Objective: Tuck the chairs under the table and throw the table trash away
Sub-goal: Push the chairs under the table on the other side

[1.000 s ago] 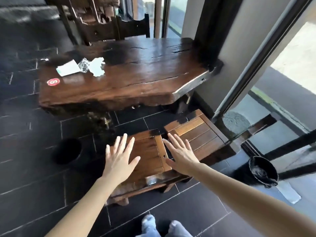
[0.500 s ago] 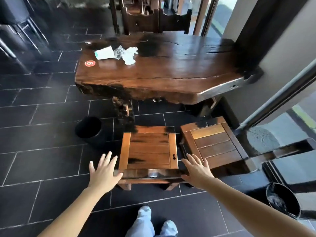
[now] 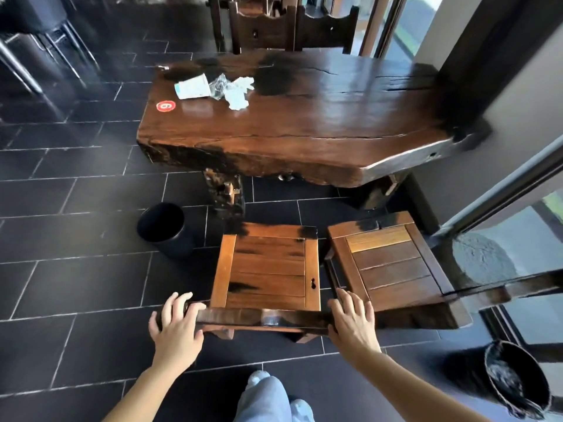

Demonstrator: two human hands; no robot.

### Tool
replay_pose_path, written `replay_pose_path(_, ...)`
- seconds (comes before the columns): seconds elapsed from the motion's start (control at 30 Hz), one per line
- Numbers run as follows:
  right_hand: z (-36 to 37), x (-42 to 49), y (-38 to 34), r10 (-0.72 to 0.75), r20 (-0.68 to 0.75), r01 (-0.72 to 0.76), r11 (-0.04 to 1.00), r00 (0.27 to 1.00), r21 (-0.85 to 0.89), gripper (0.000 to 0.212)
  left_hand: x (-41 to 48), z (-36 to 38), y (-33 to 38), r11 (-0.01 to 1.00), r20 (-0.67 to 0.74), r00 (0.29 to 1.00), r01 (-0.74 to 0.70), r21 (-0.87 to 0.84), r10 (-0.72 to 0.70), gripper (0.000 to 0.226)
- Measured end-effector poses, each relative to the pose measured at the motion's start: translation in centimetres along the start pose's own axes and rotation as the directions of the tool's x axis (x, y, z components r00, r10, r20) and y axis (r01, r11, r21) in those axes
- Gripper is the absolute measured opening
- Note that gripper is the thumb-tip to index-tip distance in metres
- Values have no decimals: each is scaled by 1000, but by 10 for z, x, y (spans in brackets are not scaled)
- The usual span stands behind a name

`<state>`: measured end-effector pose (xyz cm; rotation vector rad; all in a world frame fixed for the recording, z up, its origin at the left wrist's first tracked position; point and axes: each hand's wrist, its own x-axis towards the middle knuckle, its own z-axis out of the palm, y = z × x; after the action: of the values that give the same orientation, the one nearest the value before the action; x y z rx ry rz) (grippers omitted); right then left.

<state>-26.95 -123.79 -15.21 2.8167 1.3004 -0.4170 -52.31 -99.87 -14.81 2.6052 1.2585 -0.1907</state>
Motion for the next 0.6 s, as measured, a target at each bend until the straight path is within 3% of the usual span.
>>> replay_pose_path(0.2, -1, 9, 5, -19, -56, 20, 1000, 998, 16, 45, 10, 3, 1, 999, 6, 1000, 7, -31, -7, 58)
replay_pose_path(0.6, -24, 80, 10, 14, 0, -14, 1000, 1000, -19, 38, 84, -16, 15, 998, 4, 1000, 0, -65, 0, 43)
